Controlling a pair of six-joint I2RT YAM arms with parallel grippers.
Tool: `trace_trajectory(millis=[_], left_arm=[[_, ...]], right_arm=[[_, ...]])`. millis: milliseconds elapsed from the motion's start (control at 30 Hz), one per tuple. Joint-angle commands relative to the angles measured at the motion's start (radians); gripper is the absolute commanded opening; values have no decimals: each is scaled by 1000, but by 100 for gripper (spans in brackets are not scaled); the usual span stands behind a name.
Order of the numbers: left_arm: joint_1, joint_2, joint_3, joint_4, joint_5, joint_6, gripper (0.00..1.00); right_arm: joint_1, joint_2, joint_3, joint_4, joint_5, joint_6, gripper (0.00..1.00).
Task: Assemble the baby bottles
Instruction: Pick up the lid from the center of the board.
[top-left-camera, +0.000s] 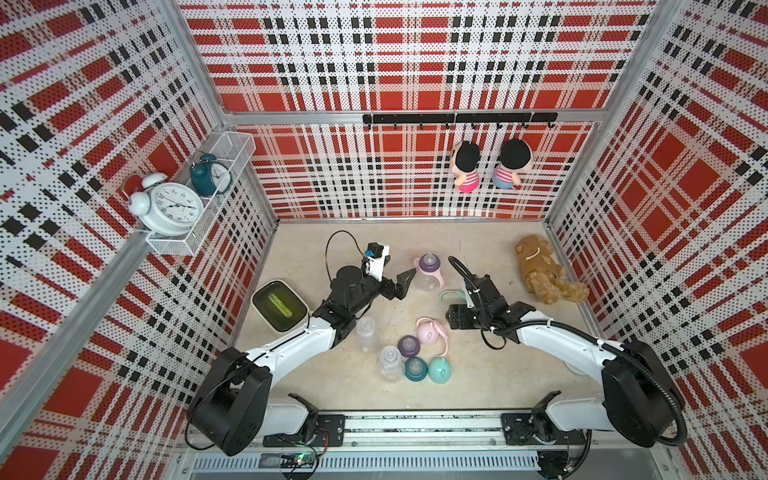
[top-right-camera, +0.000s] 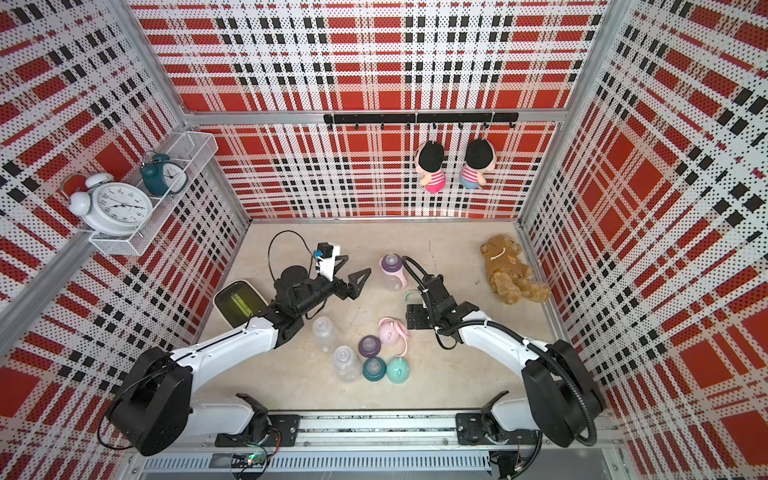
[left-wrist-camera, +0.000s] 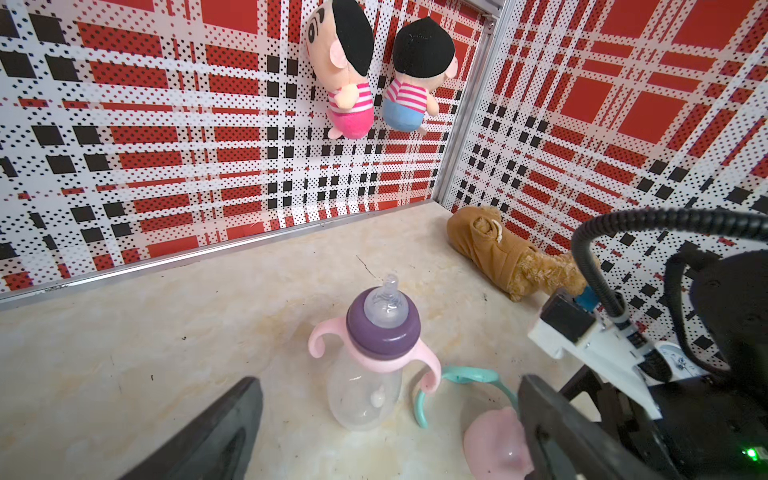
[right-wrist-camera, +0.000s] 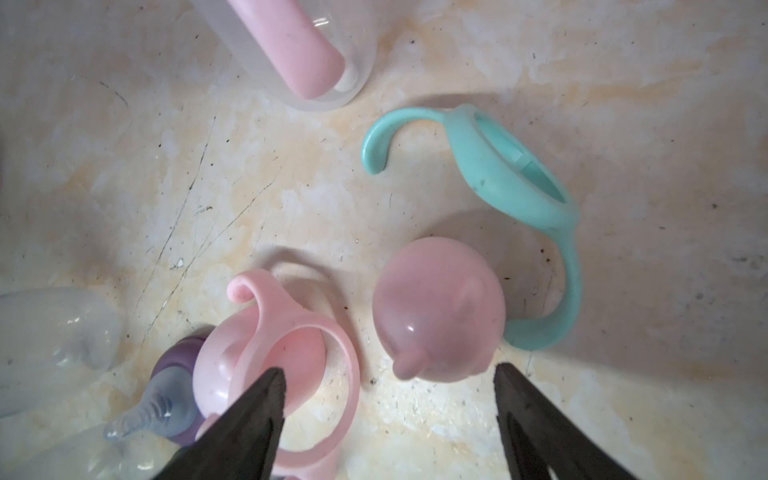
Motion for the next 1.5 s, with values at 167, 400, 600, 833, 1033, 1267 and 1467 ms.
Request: trace_trajectory(millis=[167,400,600,833,1033,1267,1467], left_arm=[[-6,-20,0,9,3,16,98],[-6,6,10,9,8,21,98],[-10,11,11,10,9,21,98],[-10,6,11,8,6,25,98],[1,9,11,8,-2,11,98],[31,-2,4,8,-50,-27,98],[35,-17,-4,8,-34,-31,98]], right_arm=[[-2,118,-26,140,75,33,80],[27,184,-2,137,162,18,81],[36,229,9,140,177,13,78],[55,237,29,109,212,18,71],[55,151,63,17,211,5,71],[53,52,207,-161,241,-56,73],[47,91,398,-236,245,-133,73]])
